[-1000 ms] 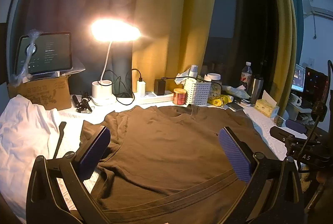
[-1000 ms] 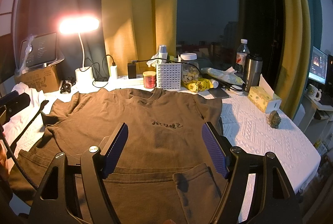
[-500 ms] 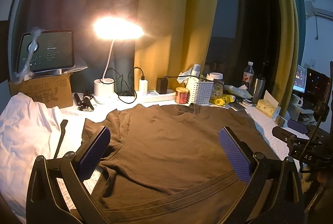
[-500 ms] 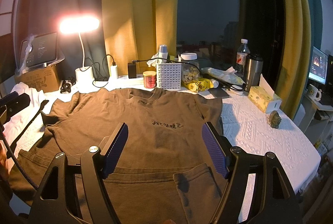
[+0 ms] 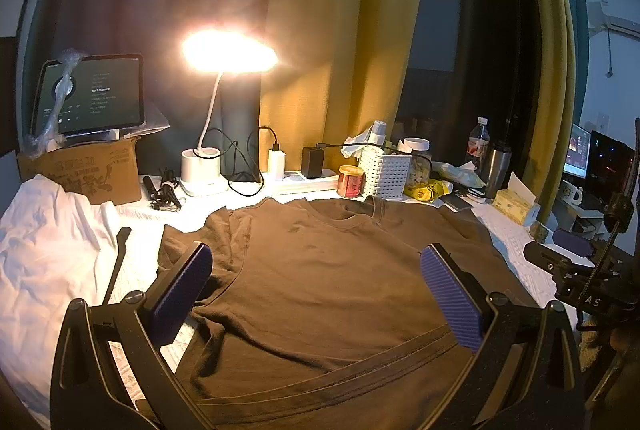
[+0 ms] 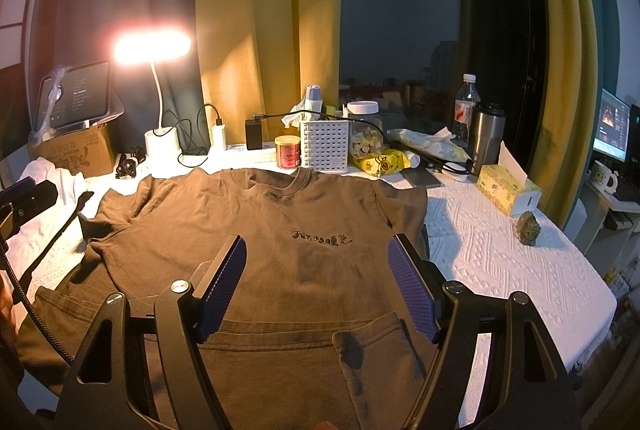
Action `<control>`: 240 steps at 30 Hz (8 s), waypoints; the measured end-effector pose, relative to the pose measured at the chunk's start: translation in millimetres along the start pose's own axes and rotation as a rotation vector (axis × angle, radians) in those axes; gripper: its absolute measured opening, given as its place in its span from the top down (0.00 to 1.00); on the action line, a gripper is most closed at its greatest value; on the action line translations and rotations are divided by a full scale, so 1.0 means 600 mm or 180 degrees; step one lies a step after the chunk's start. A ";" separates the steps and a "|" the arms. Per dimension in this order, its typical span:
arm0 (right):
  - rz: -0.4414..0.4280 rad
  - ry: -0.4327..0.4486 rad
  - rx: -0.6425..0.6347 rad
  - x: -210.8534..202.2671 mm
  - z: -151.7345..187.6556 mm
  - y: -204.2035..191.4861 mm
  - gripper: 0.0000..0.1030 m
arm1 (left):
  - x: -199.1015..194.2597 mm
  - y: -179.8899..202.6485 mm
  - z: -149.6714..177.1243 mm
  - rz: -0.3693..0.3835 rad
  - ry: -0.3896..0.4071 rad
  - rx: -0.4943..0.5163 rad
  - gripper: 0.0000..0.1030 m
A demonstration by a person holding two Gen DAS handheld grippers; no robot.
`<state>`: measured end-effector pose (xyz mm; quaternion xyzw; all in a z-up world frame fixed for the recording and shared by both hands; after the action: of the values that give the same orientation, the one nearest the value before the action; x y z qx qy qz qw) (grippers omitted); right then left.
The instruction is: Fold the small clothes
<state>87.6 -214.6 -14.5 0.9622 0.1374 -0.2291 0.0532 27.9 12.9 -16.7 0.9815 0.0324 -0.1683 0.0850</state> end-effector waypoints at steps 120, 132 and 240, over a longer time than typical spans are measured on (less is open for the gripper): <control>-0.0652 -0.1387 -0.0052 0.428 -0.040 0.045 0.57 | 0.239 -0.095 -0.018 -0.0253 -0.0932 -0.0116 0.01; -0.0203 -0.1238 0.0251 0.351 -0.027 0.197 0.55 | 0.234 -0.004 -0.015 -0.0082 -0.0953 0.0157 0.01; -0.0794 -0.1322 0.0204 0.320 0.005 0.056 0.57 | 0.274 -0.245 -0.029 -0.0610 -0.1207 0.0074 0.97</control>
<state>260.8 -201.4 -103.3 0.8712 0.2340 -0.4311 0.0210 174.5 166.5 -78.6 0.9256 0.1071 -0.3577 0.0619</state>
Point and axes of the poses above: each gripper's, at about its wrist camera, not at the fingertips, and x roughly the way its jaws point, y to its right, z to its underside, the point moved 3 cm from there along x, roughly the way its jaws point, and after that the axes turned 1 degree about -z, right-handed, at the moved point
